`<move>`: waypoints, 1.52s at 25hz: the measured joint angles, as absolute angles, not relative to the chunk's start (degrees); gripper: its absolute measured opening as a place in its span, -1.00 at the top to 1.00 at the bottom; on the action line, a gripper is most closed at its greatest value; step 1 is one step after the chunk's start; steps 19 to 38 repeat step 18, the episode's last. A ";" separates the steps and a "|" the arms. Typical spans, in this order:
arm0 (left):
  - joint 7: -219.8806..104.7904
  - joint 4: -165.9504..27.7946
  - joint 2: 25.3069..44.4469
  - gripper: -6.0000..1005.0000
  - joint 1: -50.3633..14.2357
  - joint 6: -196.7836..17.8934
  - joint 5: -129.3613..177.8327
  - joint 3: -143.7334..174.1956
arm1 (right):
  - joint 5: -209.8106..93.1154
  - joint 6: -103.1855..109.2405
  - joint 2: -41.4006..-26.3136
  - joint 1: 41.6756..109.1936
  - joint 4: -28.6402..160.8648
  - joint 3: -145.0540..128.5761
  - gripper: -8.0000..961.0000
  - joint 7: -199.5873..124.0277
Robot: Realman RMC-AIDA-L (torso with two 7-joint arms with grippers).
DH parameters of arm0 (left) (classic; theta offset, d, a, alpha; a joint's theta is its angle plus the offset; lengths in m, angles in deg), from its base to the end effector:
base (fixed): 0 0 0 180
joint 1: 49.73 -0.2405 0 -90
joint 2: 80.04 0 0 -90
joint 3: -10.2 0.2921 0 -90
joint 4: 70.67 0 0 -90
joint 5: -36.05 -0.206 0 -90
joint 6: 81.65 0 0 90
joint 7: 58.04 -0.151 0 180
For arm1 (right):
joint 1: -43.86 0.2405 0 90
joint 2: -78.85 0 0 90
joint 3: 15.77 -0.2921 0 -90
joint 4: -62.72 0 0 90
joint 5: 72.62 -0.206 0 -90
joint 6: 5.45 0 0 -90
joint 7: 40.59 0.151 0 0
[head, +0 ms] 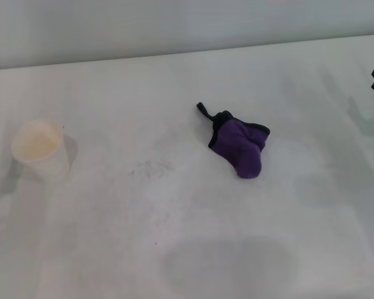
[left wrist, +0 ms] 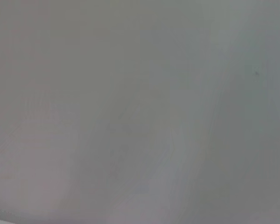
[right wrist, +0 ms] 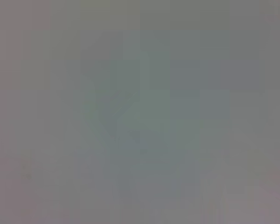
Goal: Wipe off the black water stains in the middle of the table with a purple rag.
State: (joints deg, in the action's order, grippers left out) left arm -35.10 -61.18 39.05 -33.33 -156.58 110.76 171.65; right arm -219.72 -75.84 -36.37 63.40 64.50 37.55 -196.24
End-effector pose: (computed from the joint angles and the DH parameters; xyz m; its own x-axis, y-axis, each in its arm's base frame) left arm -0.3839 0.2780 -0.0419 0.4897 0.0348 0.8712 0.8675 -0.1200 -0.4828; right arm 0.4207 0.3066 0.0211 0.6629 -0.0367 -0.7478 -0.7483 -0.0654 -0.6602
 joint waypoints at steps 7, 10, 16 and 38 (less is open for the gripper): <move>-35.10 -61.26 38.97 -0.76 -32.09 -156.30 111.10 171.66 | -219.64 -74.56 -36.45 63.87 64.43 37.93 -0.81 -196.13; -35.10 -61.30 39.00 -0.76 -30.69 -156.30 112.51 171.65 | -219.59 -74.47 -36.51 64.43 64.39 37.99 -0.81 -196.02; -35.38 -61.37 39.04 -0.76 -28.35 -153.40 112.89 171.66 | -219.51 -73.51 -36.72 66.09 62.99 37.90 -0.81 -196.01; -35.50 -61.36 39.05 -0.76 -28.13 -152.21 112.94 171.65 | -219.50 -72.93 -36.77 66.53 62.58 37.87 -0.81 -196.01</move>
